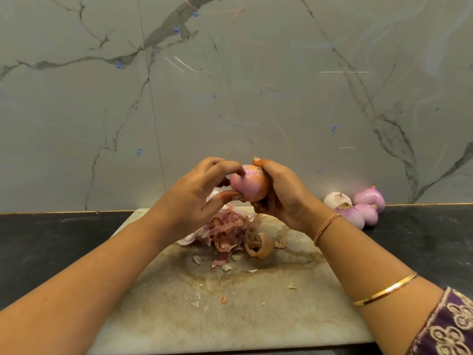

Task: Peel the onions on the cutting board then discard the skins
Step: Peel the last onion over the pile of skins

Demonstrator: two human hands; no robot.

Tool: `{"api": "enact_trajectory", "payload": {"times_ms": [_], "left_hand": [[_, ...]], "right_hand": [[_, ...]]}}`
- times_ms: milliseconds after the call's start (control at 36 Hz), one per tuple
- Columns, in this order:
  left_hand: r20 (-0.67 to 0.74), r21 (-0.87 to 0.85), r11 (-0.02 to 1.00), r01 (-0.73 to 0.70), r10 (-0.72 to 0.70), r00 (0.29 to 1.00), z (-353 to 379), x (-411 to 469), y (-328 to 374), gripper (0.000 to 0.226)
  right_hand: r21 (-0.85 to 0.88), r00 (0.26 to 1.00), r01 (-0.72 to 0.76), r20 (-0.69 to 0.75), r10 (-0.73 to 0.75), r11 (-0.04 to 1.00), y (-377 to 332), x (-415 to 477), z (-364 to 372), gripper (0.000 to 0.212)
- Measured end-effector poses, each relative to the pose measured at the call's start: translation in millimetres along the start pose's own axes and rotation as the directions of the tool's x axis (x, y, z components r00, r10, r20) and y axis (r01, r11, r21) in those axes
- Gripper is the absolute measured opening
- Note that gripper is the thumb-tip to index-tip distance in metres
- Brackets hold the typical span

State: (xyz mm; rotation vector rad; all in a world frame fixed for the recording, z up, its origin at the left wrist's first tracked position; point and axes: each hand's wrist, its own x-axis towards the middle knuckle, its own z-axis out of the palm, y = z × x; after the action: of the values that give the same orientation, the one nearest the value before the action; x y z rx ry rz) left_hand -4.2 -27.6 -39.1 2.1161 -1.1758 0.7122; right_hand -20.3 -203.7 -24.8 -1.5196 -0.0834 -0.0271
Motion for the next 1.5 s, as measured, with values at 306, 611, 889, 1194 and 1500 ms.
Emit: {"api": "enact_trajectory", "payload": {"times_ms": [306,611,889,1194,1500], "left_hand": [[-0.025,0.033,0.998,-0.049,0.05,0.998,-0.4,1.5,2.8,0.039],[-0.045,-0.015,0.999,-0.036,0.035,0.998,1.1,2.0,1.3,0.025],[-0.006,-0.041,0.999,0.006,-0.006,1.0,1.1,1.6,-1.8,0.028],[-0.189,0.053,0.987,0.149,-0.137,0.972,0.1,5.0,-1.9,0.015],[-0.343,-0.165,0.945,0.284,-0.325,0.881,-0.8,5.8,11.9,0.008]], "right_hand": [[0.044,1.0,-0.007,0.017,0.006,0.999,-2.6,0.0,-1.2,0.048],[0.042,0.997,-0.041,0.06,0.039,0.998,-3.9,0.0,-3.3,0.053],[-0.002,0.998,-0.041,0.057,0.041,0.999,-0.4,1.3,-4.4,0.052],[0.035,0.992,0.123,0.015,-0.123,0.992,-0.5,2.7,-3.7,0.037],[-0.189,0.948,0.317,0.083,-0.307,0.929,4.1,2.1,0.7,0.022]]}}
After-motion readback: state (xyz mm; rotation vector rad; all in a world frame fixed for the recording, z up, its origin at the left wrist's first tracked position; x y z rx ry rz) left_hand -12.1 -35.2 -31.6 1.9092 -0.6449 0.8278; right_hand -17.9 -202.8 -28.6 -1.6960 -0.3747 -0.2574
